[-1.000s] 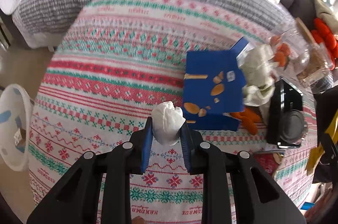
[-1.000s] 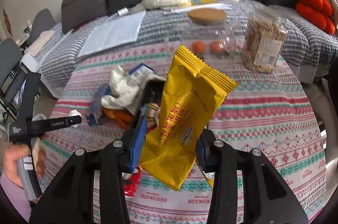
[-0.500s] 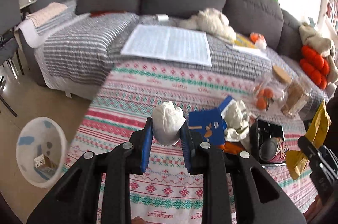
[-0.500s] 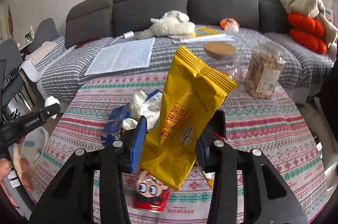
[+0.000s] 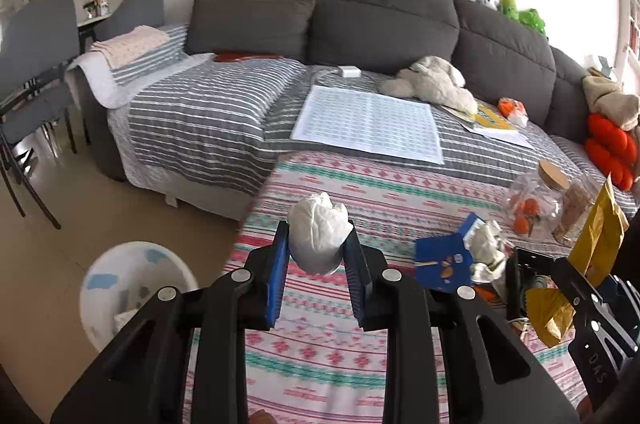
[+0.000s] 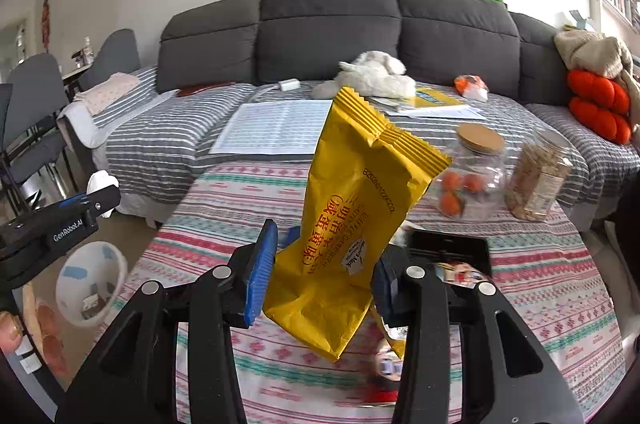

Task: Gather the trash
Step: 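Carry tissue and yellow bag over the white bucket and release both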

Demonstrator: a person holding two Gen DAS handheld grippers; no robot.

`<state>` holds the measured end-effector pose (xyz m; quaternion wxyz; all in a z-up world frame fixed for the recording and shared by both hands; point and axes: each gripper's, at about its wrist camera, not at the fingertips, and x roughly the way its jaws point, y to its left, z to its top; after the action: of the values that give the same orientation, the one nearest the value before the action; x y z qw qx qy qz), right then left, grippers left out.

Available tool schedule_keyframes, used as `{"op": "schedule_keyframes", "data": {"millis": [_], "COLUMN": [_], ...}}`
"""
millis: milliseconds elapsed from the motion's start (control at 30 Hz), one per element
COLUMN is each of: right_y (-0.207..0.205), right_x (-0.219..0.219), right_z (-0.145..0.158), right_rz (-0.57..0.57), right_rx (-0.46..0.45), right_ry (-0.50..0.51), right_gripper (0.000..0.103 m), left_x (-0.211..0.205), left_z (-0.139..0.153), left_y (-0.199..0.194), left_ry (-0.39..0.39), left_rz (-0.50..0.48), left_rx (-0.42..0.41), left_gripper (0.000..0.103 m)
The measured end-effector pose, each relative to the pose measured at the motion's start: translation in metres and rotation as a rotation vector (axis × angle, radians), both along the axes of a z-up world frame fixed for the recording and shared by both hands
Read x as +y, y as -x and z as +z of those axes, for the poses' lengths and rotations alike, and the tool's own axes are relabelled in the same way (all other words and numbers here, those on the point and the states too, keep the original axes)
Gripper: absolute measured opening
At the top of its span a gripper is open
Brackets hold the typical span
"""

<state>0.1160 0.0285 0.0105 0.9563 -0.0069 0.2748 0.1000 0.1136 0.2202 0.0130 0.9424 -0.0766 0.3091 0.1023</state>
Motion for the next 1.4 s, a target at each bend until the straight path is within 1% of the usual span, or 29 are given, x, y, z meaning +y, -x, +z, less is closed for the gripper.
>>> {"op": "schedule_keyframes", "data": {"millis": [133,267,567,733,933,1067,1200,1233,1300,1333,1367,1400], "right_y": [0.004,0.006,0.008,0.009,0.009,0.008,0.006,0.007,0.006,0.005,0.005,0.004], "right_x": [0.028,0.061,0.122,0.154,0.190,0.213,0.232,0.236,0.245,0.250,0.252,0.256], "right_z": [0.008,0.013,0.009,0.007,0.002,-0.001,-0.005,-0.005,-0.007,-0.008,-0.009,-0.010], "right_rz": [0.034,0.075,0.158,0.204,0.246,0.271,0.291,0.293,0.301,0.304,0.305,0.309], "right_rx": [-0.013,-0.019,0.004,0.013,0.026,0.040,0.050,0.051,0.054,0.056,0.059,0.064], "right_ry": [-0.007,-0.012,-0.022,-0.019,-0.012,-0.007,-0.006,-0.006,-0.005,-0.005,-0.006,-0.006], "right_gripper": [0.040,0.040,0.041,0.042,0.042,0.042,0.042,0.042,0.042,0.042,0.043,0.043], "left_x": [0.024,0.053,0.124,0.161,0.202,0.223,0.234,0.235,0.240,0.243,0.246,0.249], "left_z": [0.003,0.006,0.005,-0.003,-0.023,-0.032,-0.038,-0.040,-0.044,-0.045,-0.045,-0.043], "left_y": [0.009,0.019,0.040,0.046,0.048,0.049,0.049,0.049,0.047,0.049,0.050,0.053], "left_ry": [0.004,0.026,0.061,0.069,0.071,0.096,0.106,0.109,0.117,0.124,0.136,0.150], "left_rz": [0.033,0.076,0.188,0.254,0.321,0.341,0.344,0.338,0.331,0.333,0.335,0.336], "left_rx": [-0.005,-0.007,0.014,0.057,0.134,0.172,0.198,0.209,0.237,0.242,0.242,0.232], "left_gripper": [0.028,0.028,0.028,0.028,0.028,0.028,0.029,0.031,0.040,0.050,0.057,0.058]}}
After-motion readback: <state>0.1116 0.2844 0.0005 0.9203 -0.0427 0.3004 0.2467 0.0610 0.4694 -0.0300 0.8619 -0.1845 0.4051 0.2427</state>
